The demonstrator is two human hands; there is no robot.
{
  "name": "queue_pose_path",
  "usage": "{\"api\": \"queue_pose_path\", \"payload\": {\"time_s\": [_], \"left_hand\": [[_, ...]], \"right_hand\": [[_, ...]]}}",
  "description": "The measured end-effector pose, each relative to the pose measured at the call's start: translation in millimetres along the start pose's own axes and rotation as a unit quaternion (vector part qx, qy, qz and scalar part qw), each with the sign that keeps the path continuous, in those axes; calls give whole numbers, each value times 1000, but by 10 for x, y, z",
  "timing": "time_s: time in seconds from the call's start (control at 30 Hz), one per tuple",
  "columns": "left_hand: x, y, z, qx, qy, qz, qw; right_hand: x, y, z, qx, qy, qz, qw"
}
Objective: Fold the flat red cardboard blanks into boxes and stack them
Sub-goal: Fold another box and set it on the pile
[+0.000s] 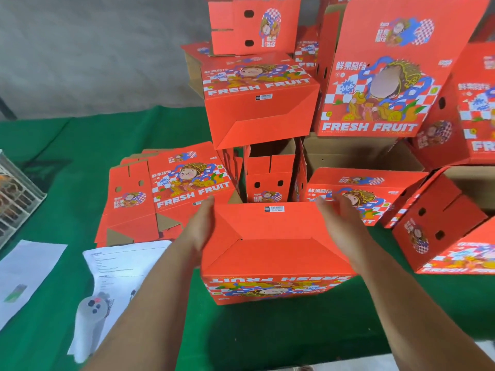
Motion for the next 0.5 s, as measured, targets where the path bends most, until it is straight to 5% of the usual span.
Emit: {"api": "queue_pose_path", "payload": {"time_s": [0.07, 0.27, 0.4, 0.5], "left_hand": [[-52, 151, -1, -31, 73, -108, 991], [-11, 583, 61, -64, 101, -111, 987], [171, 844, 175, -98, 168, -31, 980], [375, 997, 289, -136, 98, 101, 981]], "right_hand": [[12, 1, -61, -52, -65, 73, 994], [-68, 49, -354, -16, -88, 67, 994], [-69, 233, -527, -13, -192, 66, 979], [-126, 281, -641, -73, -244, 63, 965]]}}
Point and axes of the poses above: each hand's wrist, its own y-axis away from the middle knuckle, its own z-axis out of the palm, x = y × z, the point moved 1 cm from there along -y, towards the middle knuckle, and after that the axes turned 15 degrees about y, right-handed, at the moved point
